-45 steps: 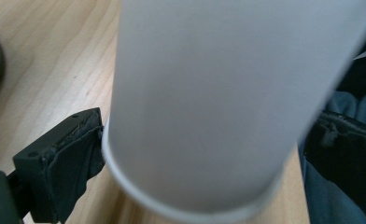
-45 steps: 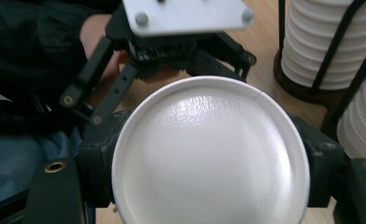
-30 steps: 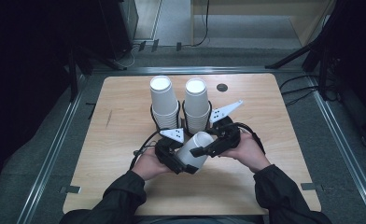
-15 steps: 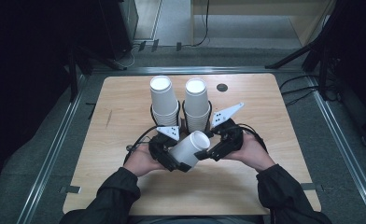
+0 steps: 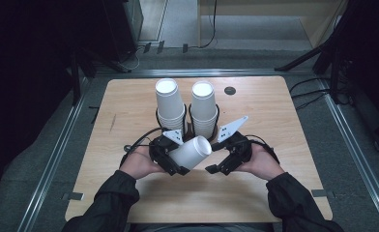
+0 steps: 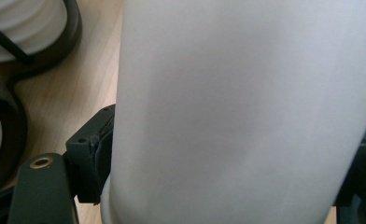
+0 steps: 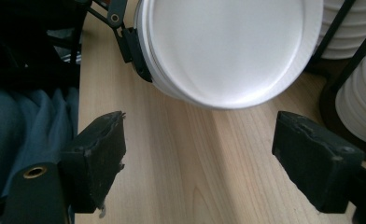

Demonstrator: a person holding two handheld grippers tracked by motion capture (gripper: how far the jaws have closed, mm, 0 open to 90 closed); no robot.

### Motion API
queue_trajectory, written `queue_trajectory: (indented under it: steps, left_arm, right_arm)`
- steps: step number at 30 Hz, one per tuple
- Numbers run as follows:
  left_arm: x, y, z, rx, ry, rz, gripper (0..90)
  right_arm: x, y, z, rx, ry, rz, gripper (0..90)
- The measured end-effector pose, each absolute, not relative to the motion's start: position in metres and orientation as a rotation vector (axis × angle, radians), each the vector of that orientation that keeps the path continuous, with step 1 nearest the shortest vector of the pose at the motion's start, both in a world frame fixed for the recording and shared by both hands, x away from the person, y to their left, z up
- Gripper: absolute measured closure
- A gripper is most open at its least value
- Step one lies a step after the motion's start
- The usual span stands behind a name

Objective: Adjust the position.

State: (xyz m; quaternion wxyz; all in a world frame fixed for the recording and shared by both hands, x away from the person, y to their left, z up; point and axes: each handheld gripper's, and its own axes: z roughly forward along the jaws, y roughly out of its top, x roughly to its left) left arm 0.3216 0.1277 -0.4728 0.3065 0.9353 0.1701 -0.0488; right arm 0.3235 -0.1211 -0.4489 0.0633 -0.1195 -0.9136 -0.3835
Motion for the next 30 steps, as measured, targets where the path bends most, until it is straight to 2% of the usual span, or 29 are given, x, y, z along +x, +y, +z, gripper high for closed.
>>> queue_trajectory:
  steps: [9,24,30]
  left_arm:
    - [0.322,0.115,-0.482,2.581,0.412,-0.166,17.6]
    - [0.314,0.090,-0.494,2.641,0.299,-0.223,17.5]
    - [0.313,0.089,-0.495,2.655,0.272,-0.252,15.1]
  right_arm:
    - [0.323,-0.122,-0.458,-0.356,-2.791,-1.116,17.5]
    - [0.319,-0.103,-0.462,-0.252,-2.809,-1.045,17.3]
    - [0.319,-0.096,-0.465,-0.204,-2.801,-0.990,24.8]
